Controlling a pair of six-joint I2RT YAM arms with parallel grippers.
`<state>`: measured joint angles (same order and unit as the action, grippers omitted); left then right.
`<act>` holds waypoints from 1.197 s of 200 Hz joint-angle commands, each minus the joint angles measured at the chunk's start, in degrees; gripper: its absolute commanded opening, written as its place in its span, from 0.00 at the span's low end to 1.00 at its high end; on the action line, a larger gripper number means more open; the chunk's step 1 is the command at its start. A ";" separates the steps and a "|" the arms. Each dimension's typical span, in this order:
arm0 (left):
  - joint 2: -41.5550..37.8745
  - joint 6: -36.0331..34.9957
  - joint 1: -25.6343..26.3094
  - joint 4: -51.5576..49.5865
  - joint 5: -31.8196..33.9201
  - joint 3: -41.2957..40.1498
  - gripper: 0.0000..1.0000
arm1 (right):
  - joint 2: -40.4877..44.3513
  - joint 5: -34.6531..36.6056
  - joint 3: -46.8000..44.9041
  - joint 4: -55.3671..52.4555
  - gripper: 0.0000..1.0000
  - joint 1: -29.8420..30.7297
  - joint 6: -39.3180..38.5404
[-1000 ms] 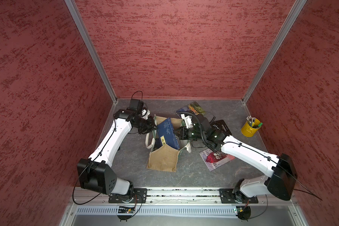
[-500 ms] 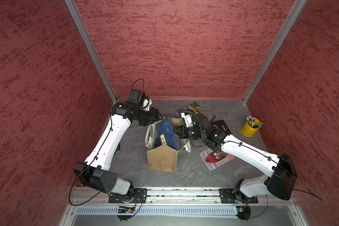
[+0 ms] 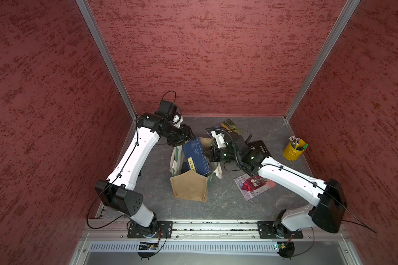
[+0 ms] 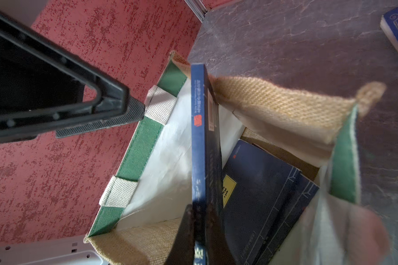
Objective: Take out the books from the canvas bag
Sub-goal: Pick up the book from the canvas bag, then place the book on the book.
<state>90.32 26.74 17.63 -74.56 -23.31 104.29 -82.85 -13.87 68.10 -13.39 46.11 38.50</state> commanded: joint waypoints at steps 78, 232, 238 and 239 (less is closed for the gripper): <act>-0.92 -1.58 -8.98 -0.76 2.35 2.96 0.62 | 14.98 3.50 6.11 -1.12 0.00 -19.51 5.97; -2.73 -3.46 -8.83 2.09 1.02 -11.62 0.65 | 14.88 11.63 -15.10 -0.44 0.64 -27.66 14.16; -2.62 -3.45 -8.74 2.35 0.78 -11.93 0.64 | 13.77 12.85 -14.59 -1.51 0.67 -27.71 14.12; -2.57 -3.45 -8.74 2.38 0.75 -11.97 0.64 | 13.51 13.10 -14.54 -1.62 0.68 -27.73 14.13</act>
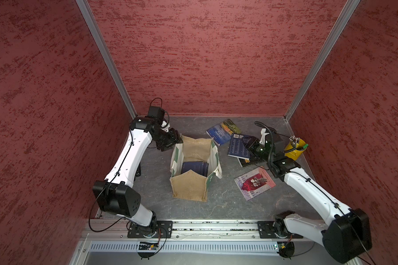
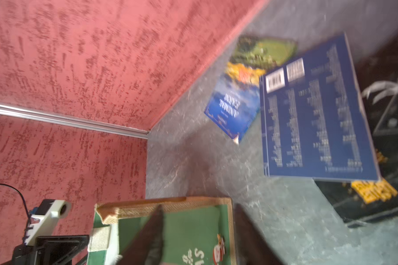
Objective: Take out the books from the canvas bag
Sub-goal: Place the book on the book, then adjust the book on the book.
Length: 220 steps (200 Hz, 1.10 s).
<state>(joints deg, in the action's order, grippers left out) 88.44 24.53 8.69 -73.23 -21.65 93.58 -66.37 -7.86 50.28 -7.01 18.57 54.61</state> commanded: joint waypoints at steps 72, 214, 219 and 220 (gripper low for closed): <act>0.00 -2.55 0.76 1.51 -2.43 -4.22 0.52 | -22.62 11.72 8.00 -9.86 0.80 -2.20 -1.43; -0.94 -1.92 1.06 1.34 -2.53 -5.87 0.15 | -39.84 1.27 7.99 -1.53 0.32 -6.70 -8.18; -1.00 -1.95 1.03 1.34 -2.48 -5.94 0.13 | -39.21 1.43 7.56 -1.08 0.26 -6.70 -8.20; -1.00 -1.95 1.01 1.34 -2.45 -5.95 0.13 | -39.16 1.48 7.46 -0.99 0.25 -6.66 -8.16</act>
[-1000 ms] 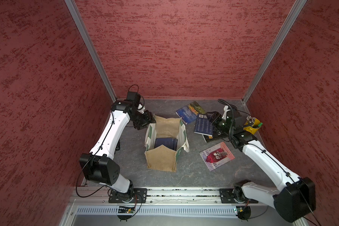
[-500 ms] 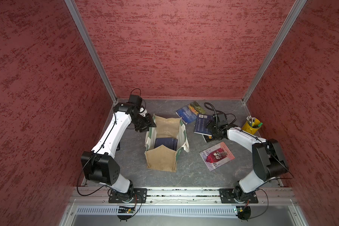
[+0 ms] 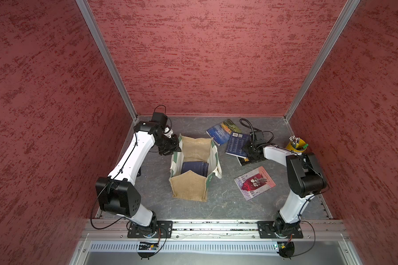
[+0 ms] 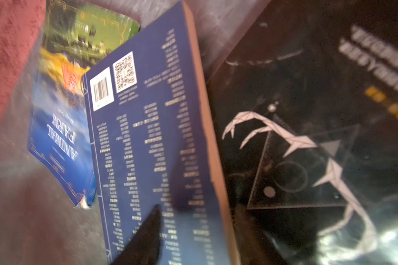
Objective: Take out the books from the canvas bag
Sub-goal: Adjust the book on the book, then adjust the canvas bag at the center of the board.
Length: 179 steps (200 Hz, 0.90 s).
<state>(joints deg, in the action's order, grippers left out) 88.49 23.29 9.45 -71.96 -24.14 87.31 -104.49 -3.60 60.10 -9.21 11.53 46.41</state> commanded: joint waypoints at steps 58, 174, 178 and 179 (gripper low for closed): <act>-1.68 0.26 0.08 0.46 2.17 0.45 0.00 | 6.81 -3.36 -4.54 6.13 0.00 1.27 -3.31; -6.29 2.92 -7.87 0.83 5.70 -2.69 0.00 | 15.04 -9.01 -13.67 19.60 0.65 10.14 15.85; -6.29 2.98 -7.87 1.05 5.58 -2.82 0.00 | 15.44 -8.36 -15.18 21.69 0.67 10.48 18.36; -6.30 2.99 -7.87 1.09 5.54 -2.83 0.00 | 15.53 -8.14 -15.49 22.13 0.67 10.64 18.98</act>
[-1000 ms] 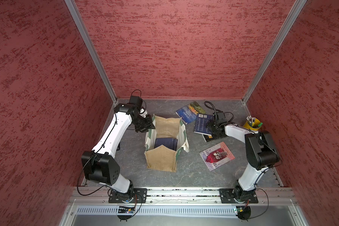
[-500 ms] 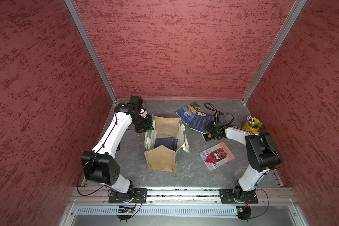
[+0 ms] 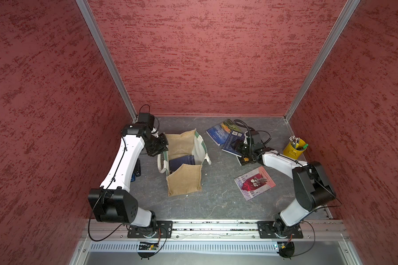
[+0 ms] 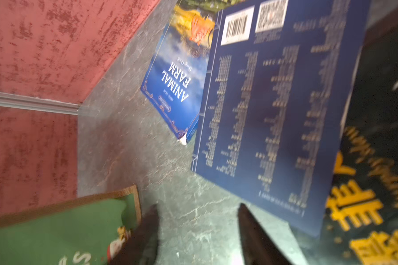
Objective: Take out the books from the canvas bag
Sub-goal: Adjust the canvas bag at the center of the board.
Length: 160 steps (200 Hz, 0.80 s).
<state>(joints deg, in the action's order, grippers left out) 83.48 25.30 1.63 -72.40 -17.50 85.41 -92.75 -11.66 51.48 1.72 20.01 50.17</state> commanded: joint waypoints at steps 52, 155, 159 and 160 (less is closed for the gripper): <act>-0.19 0.72 -0.13 2.09 -1.90 -1.02 0.00 | -2.66 12.16 -11.08 29.66 0.75 8.17 35.50; 0.51 0.68 0.04 2.53 -2.89 -1.12 0.00 | -20.69 36.83 -16.17 54.33 0.75 14.53 56.82; 0.53 0.63 0.04 2.53 -2.89 -1.07 0.00 | -21.40 37.44 -16.55 55.76 0.75 14.47 57.14; 0.54 0.63 0.04 2.53 -2.89 -1.05 0.00 | -21.59 37.56 -16.61 56.12 0.74 14.45 57.23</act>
<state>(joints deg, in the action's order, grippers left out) 83.53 26.13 1.61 -70.63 -19.09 84.31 -110.45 18.41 36.88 50.39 34.81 102.65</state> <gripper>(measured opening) 0.063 0.749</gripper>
